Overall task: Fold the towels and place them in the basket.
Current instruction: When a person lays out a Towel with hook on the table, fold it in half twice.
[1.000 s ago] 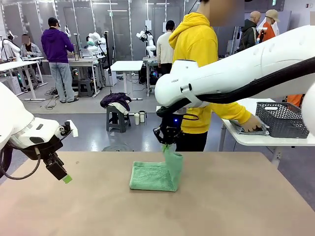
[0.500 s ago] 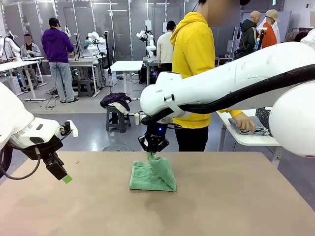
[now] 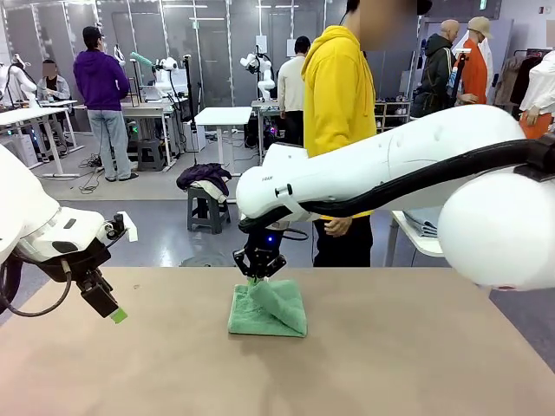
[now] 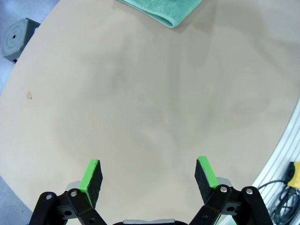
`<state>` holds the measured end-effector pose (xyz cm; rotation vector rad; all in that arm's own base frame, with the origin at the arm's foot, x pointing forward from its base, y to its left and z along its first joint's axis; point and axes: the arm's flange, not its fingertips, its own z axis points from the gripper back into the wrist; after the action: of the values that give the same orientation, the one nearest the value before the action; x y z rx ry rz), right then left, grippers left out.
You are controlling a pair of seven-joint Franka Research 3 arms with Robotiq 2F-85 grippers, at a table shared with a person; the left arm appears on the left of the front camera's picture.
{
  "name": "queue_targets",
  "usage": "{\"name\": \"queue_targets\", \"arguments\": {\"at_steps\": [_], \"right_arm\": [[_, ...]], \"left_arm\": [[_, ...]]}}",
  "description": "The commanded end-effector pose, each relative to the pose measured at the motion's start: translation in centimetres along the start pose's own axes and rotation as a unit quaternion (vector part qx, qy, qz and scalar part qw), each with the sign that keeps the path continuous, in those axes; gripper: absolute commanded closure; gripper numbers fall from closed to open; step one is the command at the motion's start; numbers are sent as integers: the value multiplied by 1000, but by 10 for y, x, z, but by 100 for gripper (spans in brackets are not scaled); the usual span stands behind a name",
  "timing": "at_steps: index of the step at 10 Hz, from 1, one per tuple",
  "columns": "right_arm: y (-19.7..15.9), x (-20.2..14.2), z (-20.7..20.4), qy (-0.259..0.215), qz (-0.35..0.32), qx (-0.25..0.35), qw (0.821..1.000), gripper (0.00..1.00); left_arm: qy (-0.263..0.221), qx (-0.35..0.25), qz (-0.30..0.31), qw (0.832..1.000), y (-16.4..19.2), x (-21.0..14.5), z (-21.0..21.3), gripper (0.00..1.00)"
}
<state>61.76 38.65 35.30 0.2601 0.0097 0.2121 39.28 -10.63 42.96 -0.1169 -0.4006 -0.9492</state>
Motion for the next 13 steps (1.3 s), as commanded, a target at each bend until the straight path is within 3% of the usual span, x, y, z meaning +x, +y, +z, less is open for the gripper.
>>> {"name": "queue_targets", "arguments": {"at_steps": [1, 5, 6, 7, 9, 10, 11, 13], "right_arm": [[7, 9, -7, -1, -4, -10, 1000, 100], [11, 2, -14, 15, 20, -13, 1000, 23], [12, 0, -15, 15, 21, -13, 1000, 9], [12, -1, -15, 14, 21, -11, 1000, 0], [11, -6, -5, 7, 26, 0, 1000, 0], [9, -7, 0, 5, 26, 6, 1000, 8], [6, -8, 4, 3, 25, 9, 1000, 0], [0, -5, 6, 9, 27, 3, 1000, 0]], "left_arm": [[5, 4, 7, 1000, -2, 1, 0, 0], [5, 4, 7, 1000, -2, 1, 0, 0], [5, 4, 7, 1000, -2, 1, 0, 0], [5, 4, 7, 1000, -2, 1, 0, 0], [5, 4, 7, 1000, -2, 1, 0, 0], [5, 4, 7, 1000, -2, 1, 0, 0], [5, 4, 7, 1000, -2, 1, 0, 0], [5, 4, 7, 1000, -2, 1, 0, 0]]}}
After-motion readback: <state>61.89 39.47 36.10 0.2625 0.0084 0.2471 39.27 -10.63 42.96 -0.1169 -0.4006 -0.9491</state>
